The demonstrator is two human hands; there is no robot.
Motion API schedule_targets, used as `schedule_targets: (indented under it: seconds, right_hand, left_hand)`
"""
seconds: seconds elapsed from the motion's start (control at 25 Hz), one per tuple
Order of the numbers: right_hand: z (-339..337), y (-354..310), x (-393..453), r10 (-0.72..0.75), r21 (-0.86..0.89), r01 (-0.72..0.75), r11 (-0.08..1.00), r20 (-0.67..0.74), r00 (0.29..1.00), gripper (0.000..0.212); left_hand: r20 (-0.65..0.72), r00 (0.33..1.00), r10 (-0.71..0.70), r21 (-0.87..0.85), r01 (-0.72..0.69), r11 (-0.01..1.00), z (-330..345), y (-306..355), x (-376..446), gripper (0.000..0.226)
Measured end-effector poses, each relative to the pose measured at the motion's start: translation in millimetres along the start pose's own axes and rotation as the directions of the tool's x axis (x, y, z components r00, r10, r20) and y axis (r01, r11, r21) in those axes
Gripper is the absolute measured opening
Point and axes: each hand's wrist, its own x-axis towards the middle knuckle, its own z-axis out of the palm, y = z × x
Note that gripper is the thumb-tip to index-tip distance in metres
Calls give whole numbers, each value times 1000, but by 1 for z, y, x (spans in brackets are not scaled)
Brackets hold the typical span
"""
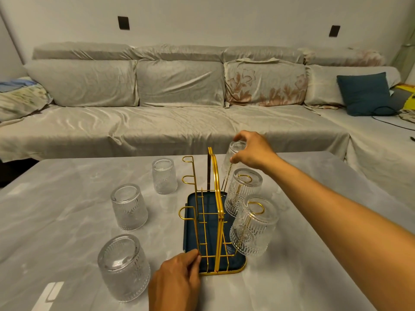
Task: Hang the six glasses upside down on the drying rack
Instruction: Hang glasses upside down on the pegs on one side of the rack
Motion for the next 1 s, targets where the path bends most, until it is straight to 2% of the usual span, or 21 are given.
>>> schedule_targets:
  seconds: [0.16, 0.4, 0.56, 0.64, 0.72, 0.8, 0.88, 0.96, 1.0]
  right_hand:
    - [8, 1, 4, 44, -40, -42, 998, 39, 998, 65]
    - [17, 1, 5, 78, -86, -70, 994, 103, 992, 54]
    - [11, 2, 7, 70, -152, -39, 988, 203, 977, 52]
    - [4, 0, -2, 27, -88, -5, 996, 246, 969, 53]
    - [-11, -10, -20, -7, 84, -6, 996, 153, 988, 51]
    - [-26, -18, -54, -29, 232, 44, 972, -70, 997, 38]
    - [-35, -24, -102, -105, 256, 160, 953, -218, 970, 30]
    - [-30, -32, -151, -228, 203, 272, 941, -216, 949, 33]
    - [-23, -34, -169, -280, 181, 311, 933, -178, 943, 36]
  left_hand:
    - [4, 1000, 28, 41, -28, 999, 1, 0, -1, 23]
    - [-12, 1000, 11, 26, -10, 1000, 1, -2, 1, 24]
    - [5, 1000, 24, 54, -24, 998, 0, -1, -2, 22]
    - [9, 999, 39, -14, -38, 999, -6, 0, -4, 20]
    - [21, 997, 80, -111, -77, 991, -16, 4, -6, 23]
    - [-12, 991, 133, -148, -133, 980, -34, 13, -12, 28]
    - [-207, 967, 149, -171, -186, 968, -60, 14, -14, 31]
    - [-405, 909, 95, -147, -167, 975, -88, 0, -8, 40]
    - [-429, 903, 33, -124, -95, 988, -100, -11, -3, 52]
